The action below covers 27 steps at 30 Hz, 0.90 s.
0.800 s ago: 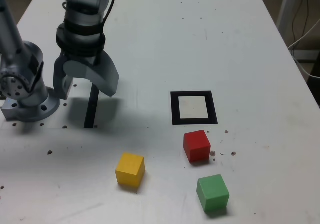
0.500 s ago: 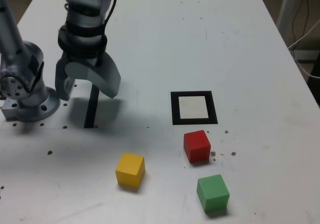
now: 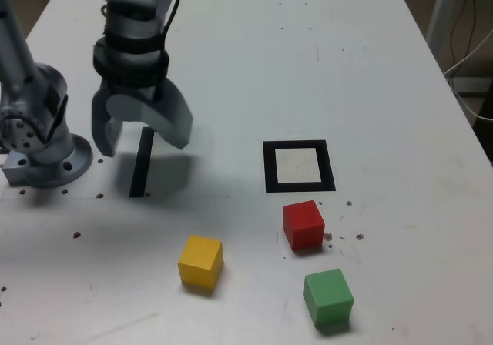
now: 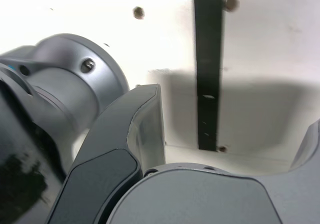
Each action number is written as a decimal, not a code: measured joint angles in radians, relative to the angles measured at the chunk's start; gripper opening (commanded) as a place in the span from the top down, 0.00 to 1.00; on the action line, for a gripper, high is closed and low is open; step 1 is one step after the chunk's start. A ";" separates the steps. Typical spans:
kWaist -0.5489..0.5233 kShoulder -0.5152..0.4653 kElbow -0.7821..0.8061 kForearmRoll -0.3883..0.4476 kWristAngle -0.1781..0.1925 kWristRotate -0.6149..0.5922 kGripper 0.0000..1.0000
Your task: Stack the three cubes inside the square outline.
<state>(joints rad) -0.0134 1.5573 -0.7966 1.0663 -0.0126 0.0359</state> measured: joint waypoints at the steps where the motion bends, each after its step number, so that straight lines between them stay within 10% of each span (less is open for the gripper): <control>1: -0.005 0.000 -0.013 0.005 0.000 -0.001 0.01; 27: -0.232 0.266 -0.479 0.149 -0.087 -0.140 0.01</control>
<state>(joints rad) -0.2454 1.8238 -1.2760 1.2153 -0.0992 -0.1043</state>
